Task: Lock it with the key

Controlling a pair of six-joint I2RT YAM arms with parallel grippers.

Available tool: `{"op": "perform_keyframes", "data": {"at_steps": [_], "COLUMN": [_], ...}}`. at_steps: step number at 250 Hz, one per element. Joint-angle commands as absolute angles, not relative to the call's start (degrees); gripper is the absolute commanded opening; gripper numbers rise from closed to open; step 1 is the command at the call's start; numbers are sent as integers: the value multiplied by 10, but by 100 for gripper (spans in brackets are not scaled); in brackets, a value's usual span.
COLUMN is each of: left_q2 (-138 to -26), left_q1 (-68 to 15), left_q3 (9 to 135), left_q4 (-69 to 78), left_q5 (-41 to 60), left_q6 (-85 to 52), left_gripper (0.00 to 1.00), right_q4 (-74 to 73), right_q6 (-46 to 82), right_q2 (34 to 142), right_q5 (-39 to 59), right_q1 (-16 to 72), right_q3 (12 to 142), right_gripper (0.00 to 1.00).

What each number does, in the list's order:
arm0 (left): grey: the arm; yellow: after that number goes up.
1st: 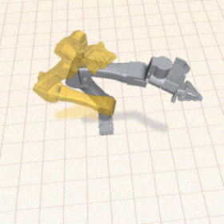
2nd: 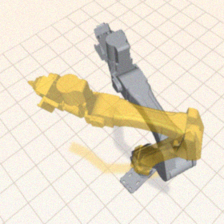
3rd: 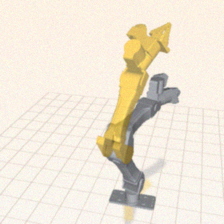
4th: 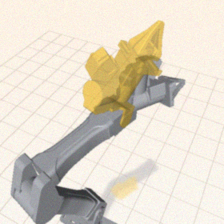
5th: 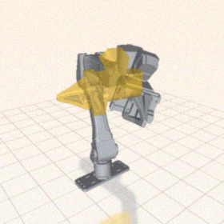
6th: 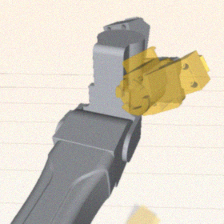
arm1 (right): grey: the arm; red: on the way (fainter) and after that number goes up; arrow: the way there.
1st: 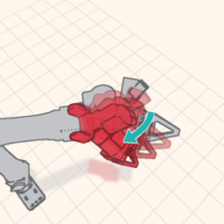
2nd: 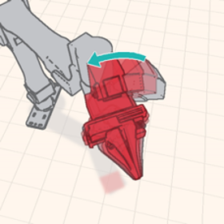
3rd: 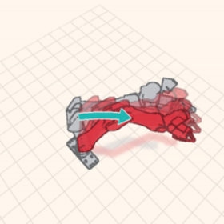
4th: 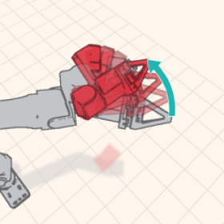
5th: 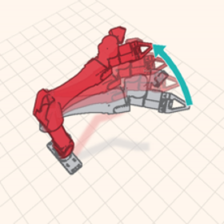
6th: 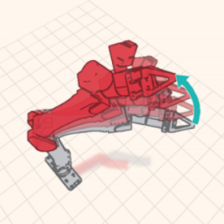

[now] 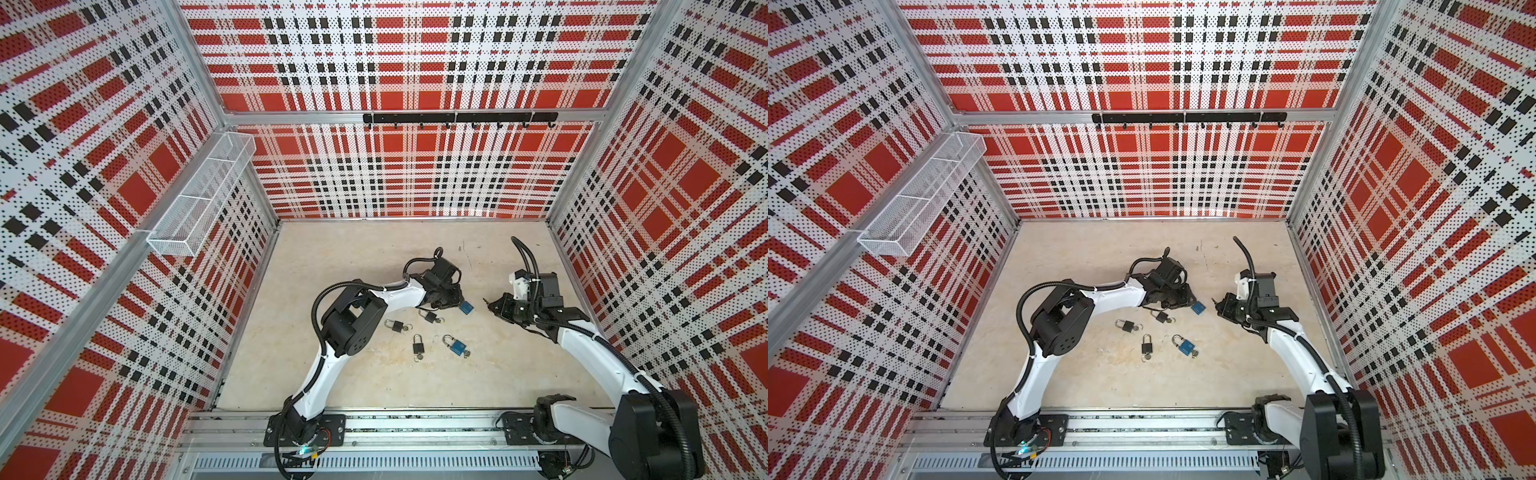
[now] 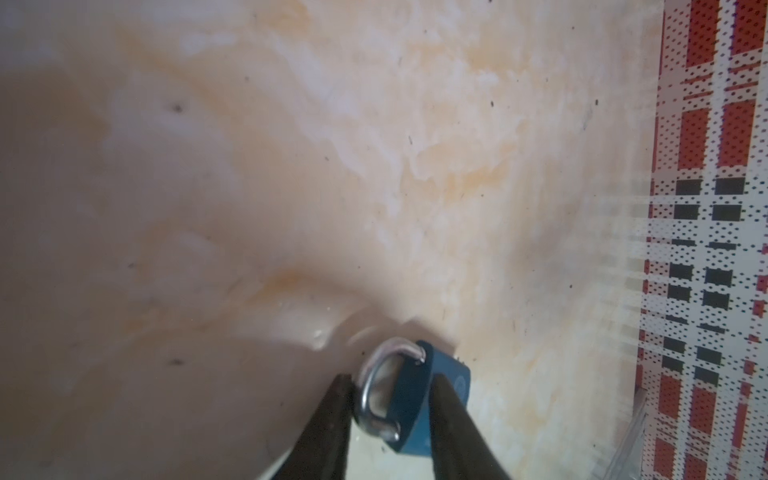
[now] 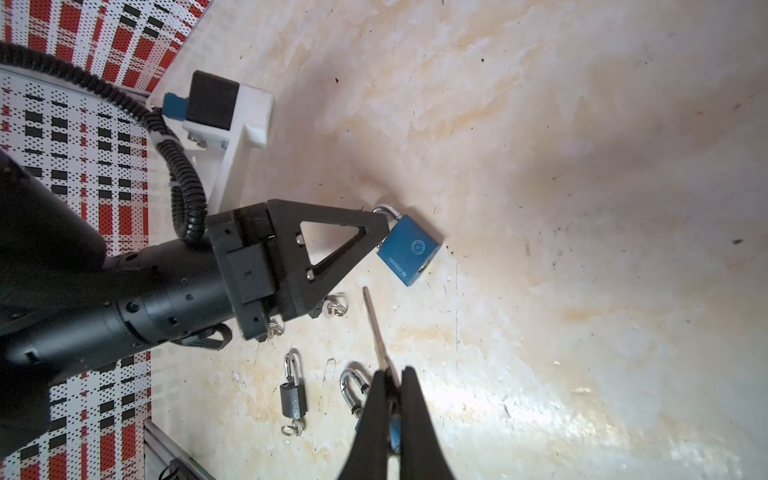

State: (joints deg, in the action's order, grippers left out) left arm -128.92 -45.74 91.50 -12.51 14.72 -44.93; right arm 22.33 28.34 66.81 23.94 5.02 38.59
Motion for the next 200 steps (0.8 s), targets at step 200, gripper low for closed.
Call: {"op": "perform_keyframes", "data": {"at_steps": [200], "left_q2": [-1035], "left_q1": [-405], "left_q3": [718], "left_q4": [-65], "left_q5": [90], "left_q6": [-464], "left_gripper": [38], "right_q4": [136], "right_q6": [234], "right_q2": [921], "right_q5": [194], "right_q1": [102], "right_q3": [496], "right_gripper": [0]}}
